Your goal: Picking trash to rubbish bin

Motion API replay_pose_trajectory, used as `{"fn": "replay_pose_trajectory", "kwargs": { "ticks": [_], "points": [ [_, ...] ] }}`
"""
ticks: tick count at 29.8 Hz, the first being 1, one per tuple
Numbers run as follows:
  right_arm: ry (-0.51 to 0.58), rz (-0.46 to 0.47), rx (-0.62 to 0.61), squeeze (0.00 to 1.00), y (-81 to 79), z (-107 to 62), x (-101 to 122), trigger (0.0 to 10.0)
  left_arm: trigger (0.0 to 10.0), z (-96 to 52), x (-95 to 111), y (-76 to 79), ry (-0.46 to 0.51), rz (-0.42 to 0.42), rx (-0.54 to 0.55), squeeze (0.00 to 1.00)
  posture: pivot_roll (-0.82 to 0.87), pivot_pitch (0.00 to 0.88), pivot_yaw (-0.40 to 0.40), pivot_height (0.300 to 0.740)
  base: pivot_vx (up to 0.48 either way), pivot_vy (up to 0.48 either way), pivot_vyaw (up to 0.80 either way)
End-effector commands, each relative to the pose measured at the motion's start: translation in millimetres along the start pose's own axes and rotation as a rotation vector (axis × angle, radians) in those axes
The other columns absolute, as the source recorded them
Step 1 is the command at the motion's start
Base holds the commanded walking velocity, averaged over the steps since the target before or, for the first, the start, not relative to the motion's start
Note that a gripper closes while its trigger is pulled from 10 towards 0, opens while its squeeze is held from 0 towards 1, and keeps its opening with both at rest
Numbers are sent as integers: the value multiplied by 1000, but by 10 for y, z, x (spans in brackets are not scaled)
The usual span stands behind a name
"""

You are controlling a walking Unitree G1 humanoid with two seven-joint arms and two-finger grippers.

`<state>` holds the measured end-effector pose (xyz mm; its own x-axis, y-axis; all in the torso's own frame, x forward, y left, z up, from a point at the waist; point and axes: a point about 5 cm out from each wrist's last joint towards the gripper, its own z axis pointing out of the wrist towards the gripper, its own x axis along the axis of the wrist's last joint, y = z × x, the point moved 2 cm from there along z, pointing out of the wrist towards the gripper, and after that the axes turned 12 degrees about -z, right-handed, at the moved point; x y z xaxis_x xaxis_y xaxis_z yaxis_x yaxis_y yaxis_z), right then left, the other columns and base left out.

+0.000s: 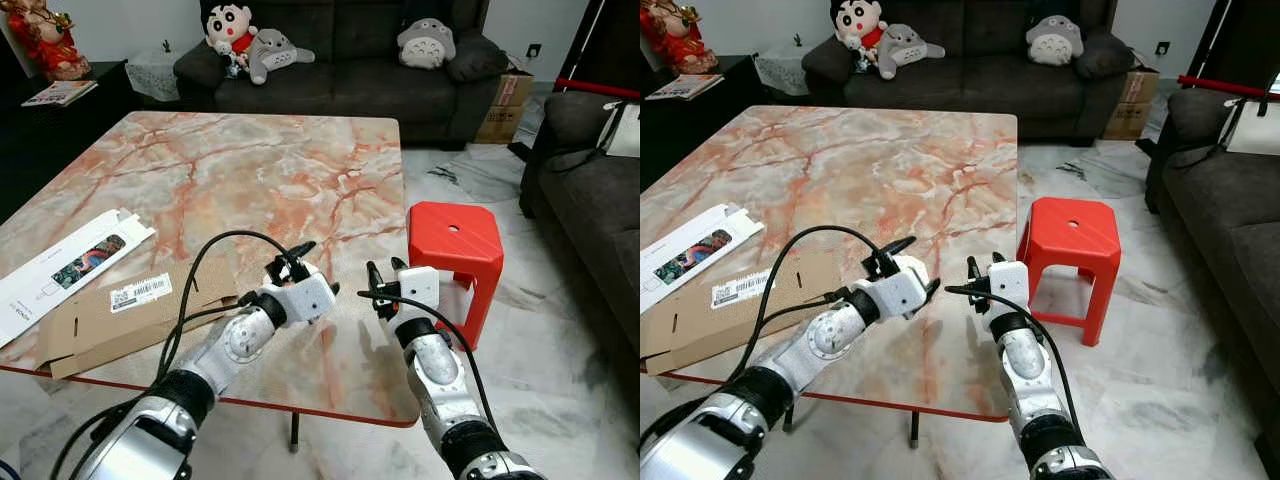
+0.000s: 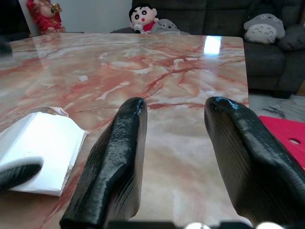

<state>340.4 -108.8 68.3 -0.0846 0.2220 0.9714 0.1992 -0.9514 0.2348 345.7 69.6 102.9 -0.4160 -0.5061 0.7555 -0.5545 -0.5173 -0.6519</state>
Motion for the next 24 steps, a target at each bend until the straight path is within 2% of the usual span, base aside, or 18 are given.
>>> {"fn": "replay_pose_trajectory", "kwargs": {
  "ticks": [1,3,11,15,24],
  "points": [
    [-6,1,14,0,-38,4,-4,10000,10000,-15,-12,61,-15,44,-72,0,151,10,23,740,0,0,0],
    [-6,0,14,0,-36,5,-5,10000,10000,-59,-76,88,-52,101,-118,0,151,10,23,740,0,0,0],
    [-7,2,20,0,-57,3,-8,10000,10000,-108,-150,-4,-104,136,-90,0,158,0,23,740,0,0,0],
    [-6,2,25,0,-65,5,-6,10000,10000,-122,-231,-99,-175,189,-67,0,158,0,22,740,0,0,0],
    [-5,3,21,0,-60,9,0,10000,10000,-123,-331,-159,-266,219,-40,0,155,0,22,740,0,0,0]
  ]
}}
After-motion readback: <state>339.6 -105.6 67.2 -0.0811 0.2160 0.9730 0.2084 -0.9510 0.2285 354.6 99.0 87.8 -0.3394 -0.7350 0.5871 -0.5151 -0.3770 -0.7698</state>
